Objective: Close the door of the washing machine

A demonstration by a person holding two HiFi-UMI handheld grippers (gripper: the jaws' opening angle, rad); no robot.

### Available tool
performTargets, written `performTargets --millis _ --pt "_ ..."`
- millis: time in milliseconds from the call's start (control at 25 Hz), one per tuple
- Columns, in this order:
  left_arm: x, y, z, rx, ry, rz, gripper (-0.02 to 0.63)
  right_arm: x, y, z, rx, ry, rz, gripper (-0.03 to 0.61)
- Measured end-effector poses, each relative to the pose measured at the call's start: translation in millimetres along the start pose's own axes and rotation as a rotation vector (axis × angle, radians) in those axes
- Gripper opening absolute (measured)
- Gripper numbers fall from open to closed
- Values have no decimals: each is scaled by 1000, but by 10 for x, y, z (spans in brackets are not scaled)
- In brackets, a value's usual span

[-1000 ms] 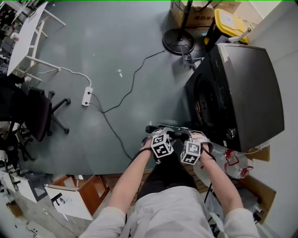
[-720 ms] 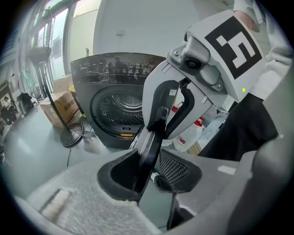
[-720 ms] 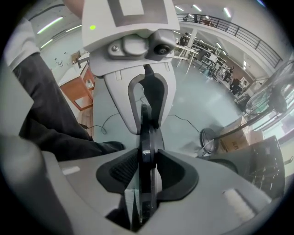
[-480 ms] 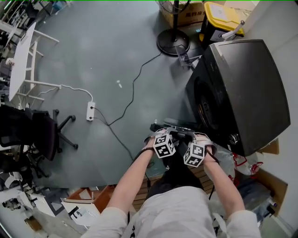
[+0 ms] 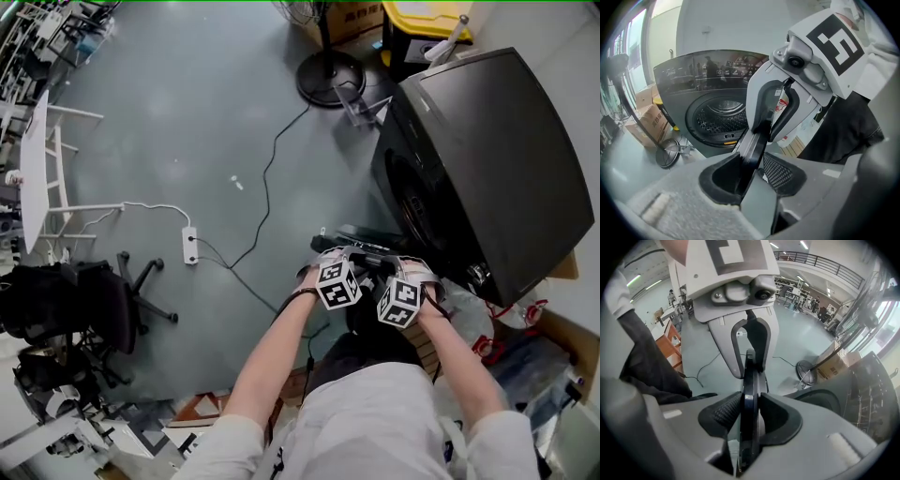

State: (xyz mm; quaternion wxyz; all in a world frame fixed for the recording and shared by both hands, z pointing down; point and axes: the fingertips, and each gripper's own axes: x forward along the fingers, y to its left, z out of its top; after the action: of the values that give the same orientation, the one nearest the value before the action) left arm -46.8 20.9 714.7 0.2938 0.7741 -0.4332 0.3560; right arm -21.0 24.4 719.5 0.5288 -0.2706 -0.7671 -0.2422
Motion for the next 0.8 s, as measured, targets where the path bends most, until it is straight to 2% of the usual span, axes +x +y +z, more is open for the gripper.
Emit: performTargets --millis 400,800 --pt "36 292 115 86 23 -38 158 33 -271 16 101 24 10 132" --pt "131 617 303 201 8 -105 160 75 -642 -51 257 59 -65 130"
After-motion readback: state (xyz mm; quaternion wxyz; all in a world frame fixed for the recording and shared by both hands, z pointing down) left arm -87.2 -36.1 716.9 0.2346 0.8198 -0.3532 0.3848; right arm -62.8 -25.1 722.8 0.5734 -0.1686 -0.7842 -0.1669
